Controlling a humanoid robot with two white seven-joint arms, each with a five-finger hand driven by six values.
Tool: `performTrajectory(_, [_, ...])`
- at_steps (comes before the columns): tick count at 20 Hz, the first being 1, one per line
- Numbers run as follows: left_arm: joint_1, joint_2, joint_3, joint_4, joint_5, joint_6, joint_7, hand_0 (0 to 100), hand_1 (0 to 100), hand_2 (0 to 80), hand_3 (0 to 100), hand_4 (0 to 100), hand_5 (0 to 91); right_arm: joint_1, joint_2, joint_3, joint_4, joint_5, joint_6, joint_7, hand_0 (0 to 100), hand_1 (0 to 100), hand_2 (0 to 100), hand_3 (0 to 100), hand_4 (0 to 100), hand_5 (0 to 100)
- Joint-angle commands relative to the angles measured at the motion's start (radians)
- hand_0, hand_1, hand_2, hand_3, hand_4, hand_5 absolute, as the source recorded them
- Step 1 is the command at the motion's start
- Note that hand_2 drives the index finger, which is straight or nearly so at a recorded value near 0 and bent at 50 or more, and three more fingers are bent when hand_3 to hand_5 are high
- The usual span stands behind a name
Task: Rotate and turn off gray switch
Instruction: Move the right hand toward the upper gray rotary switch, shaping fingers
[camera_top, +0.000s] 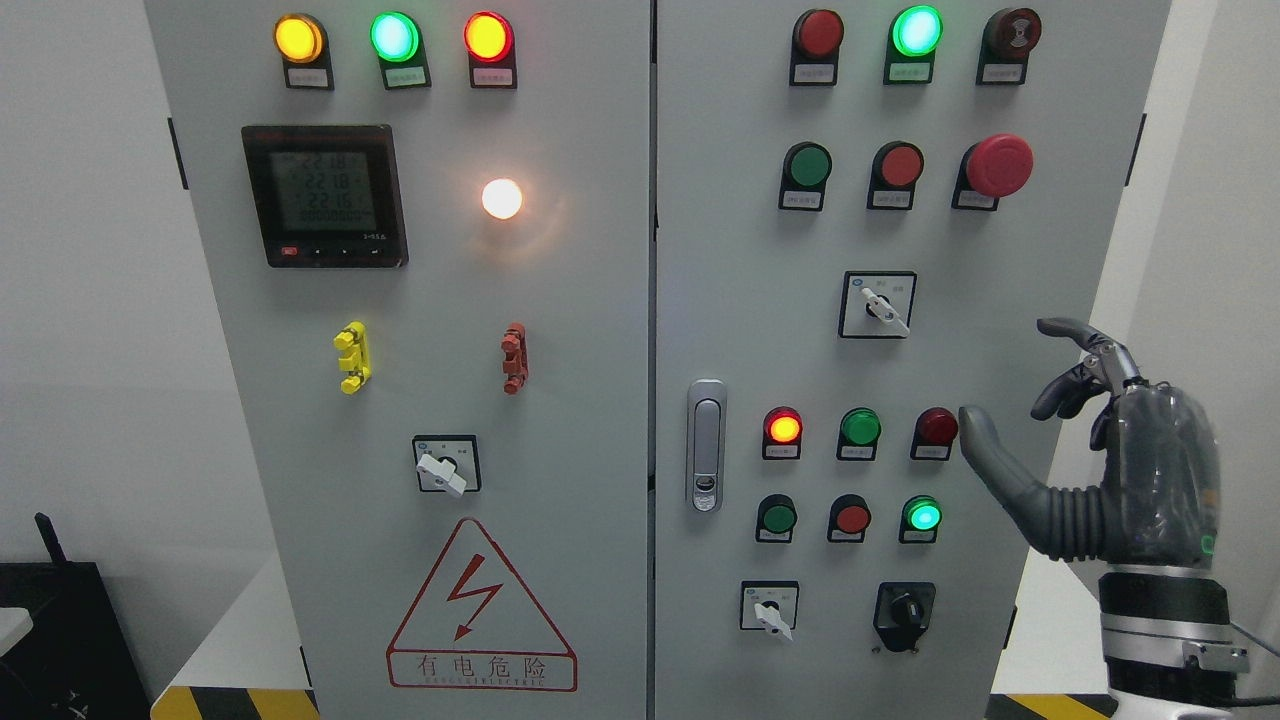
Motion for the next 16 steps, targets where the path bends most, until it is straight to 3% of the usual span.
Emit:
performTrajectory(1, [-0.009,0.0,0.008,-0.026,0.02,0.001,0.0,12,39,0.0,0,0,0.0,-0.018,0.066,0.048,0.041,-0.004,0.027,-0.004,11,51,37,77,80,99])
performTrajectory(5, [-0.009,0.0,0.008,-0.026,0.018,0.001,0.0,12,39,0.0,0,0,0.0,-0.039,0.087,0.051,0.045,-0.004,0.025,-0.012,11,52,40,78,82,100])
performTrajectory(16, [-0.009,0.0,0.008,-0.026,0.02,0.001,0.0,12,39,0.0,0,0,0.0,-0.07,0.099,0.062,0.048,-0.018,0.05,-0.012,10,56,40,90,91,100])
